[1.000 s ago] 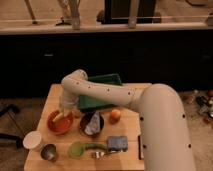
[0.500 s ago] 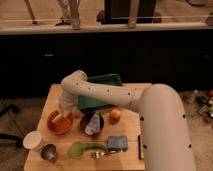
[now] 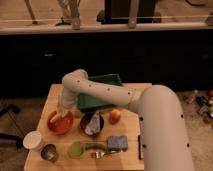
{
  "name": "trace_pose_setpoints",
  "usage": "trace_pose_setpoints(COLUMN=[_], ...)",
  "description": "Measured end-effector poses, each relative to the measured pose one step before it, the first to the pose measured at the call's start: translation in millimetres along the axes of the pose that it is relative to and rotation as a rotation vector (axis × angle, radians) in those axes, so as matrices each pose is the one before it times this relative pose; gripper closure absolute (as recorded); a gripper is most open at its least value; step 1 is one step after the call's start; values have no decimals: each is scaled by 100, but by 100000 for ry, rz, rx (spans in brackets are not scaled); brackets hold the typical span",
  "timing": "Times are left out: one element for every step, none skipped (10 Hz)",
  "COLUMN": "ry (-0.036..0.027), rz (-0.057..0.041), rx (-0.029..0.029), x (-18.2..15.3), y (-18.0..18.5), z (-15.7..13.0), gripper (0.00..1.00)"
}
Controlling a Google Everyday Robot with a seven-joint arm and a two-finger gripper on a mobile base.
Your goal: Place banana in red bowl
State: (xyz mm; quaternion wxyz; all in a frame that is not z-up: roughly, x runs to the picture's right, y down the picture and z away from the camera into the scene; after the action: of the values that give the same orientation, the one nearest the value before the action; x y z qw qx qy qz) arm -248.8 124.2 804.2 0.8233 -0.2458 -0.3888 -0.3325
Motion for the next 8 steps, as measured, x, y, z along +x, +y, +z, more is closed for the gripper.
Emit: trace_pose_setpoints(ry=[-1888, -2314, -2695, -2172, -2126, -2612, -2043, -2723], rz=[-133, 163, 523, 781, 1007, 872, 343, 162], rx=[402, 547, 747, 587, 738, 1083, 857, 1131], x=[-153, -144, -183, -125, -131, -162, -119, -156], y=[-125, -74, -29, 134, 185, 166, 91, 84], z=[-40, -8, 11, 103, 160, 172, 58, 8], gripper=[100, 100, 100, 100, 100, 100, 100, 100])
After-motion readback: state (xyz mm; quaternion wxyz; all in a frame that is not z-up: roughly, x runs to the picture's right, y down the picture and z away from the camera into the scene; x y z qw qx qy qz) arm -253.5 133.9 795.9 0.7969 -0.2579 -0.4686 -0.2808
